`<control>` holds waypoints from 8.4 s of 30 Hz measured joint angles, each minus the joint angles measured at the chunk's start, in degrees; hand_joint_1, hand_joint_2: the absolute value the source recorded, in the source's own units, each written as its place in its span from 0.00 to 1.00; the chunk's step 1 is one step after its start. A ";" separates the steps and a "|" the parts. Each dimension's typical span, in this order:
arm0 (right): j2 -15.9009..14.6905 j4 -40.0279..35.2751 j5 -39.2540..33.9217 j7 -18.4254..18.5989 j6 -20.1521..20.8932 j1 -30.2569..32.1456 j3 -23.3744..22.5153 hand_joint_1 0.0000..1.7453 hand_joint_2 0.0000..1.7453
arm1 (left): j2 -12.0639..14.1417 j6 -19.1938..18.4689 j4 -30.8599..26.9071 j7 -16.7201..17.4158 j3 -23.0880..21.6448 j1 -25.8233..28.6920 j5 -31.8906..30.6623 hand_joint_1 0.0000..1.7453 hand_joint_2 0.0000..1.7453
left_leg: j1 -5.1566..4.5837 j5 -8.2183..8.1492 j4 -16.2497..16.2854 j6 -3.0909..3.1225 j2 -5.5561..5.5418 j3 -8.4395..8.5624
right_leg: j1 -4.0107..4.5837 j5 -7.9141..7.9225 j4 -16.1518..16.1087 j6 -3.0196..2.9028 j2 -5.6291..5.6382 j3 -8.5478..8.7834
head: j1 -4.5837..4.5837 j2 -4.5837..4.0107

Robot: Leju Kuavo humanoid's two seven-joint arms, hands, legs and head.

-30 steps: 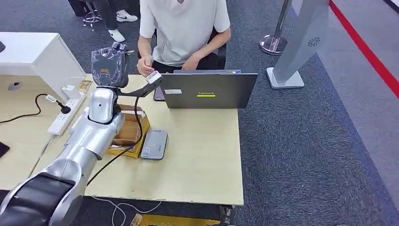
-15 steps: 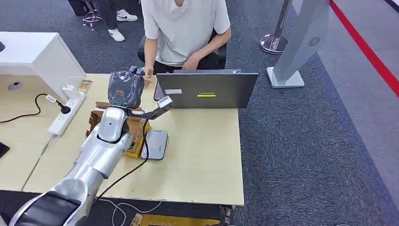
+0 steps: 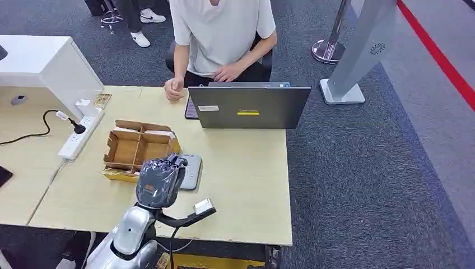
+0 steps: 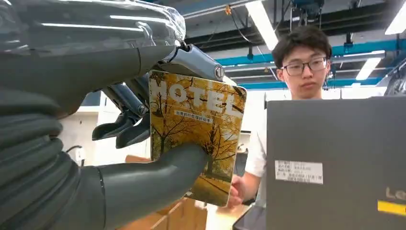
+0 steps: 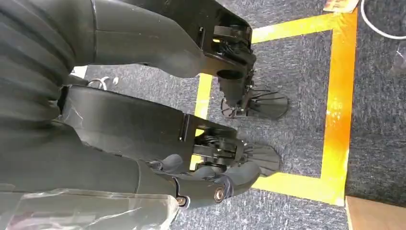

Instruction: Pass the card to the sensor for recognition and then transmit it.

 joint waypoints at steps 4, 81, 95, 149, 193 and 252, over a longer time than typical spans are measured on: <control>0.00 -0.02 0.11 -0.11 0.50 0.08 -0.31 0.00 1.00 | 0.66 -2.72 -1.43 1.18 -0.13 1.00 0.20 1.00 1.00 | 0.01 0.01 0.00 0.00 -0.06 0.00 | 0.00 0.00 0.00 -0.01 -0.04 0.02 | 0.00 0.00; 0.00 -0.37 5.01 5.81 3.02 0.01 -0.33 0.00 1.00 | -9.44 6.86 25.78 5.90 0.28 -26.78 -6.58 1.00 1.00 | 0.02 0.06 0.03 0.00 -0.23 0.10 | 0.01 0.03 0.07 -0.05 -0.25 0.16 | 0.00 0.00; 0.00 -0.61 4.48 6.90 3.98 -0.09 -0.33 0.00 1.00 | -8.80 2.95 30.63 6.99 3.39 -37.63 -6.67 1.00 1.00 | 0.02 0.09 0.02 -0.06 -0.22 0.11 | 0.01 0.01 0.07 -0.05 -0.22 0.16 | 0.00 0.00; -0.57 -0.57 1.33 0.87 4.20 1.66 -7.89 0.00 1.00 | 11.65 0.63 -10.57 1.12 7.30 12.42 2.53 0.00 1.00 | 0.05 -0.45 -0.01 -0.21 -0.12 0.35 | 0.01 -0.52 0.07 -0.12 -0.08 0.35 | 0.00 0.00; -0.57 -0.59 4.90 0.52 5.07 1.81 -8.77 0.00 1.00 | 7.68 0.67 6.22 -1.38 15.17 5.52 0.20 0.00 1.00 | 0.06 -0.46 -0.01 -0.22 -0.12 0.41 | 0.02 -0.52 0.07 -0.14 -0.08 0.39 | 0.02 0.00; -0.57 -0.89 9.07 0.78 5.31 2.28 -10.51 0.00 1.00 | 5.82 -5.80 8.40 -0.39 15.15 3.96 2.34 1.00 1.00 | 0.06 -0.46 -0.01 -0.22 -0.13 0.42 | 0.02 -0.52 0.08 -0.14 -0.08 0.42 | 0.02 0.00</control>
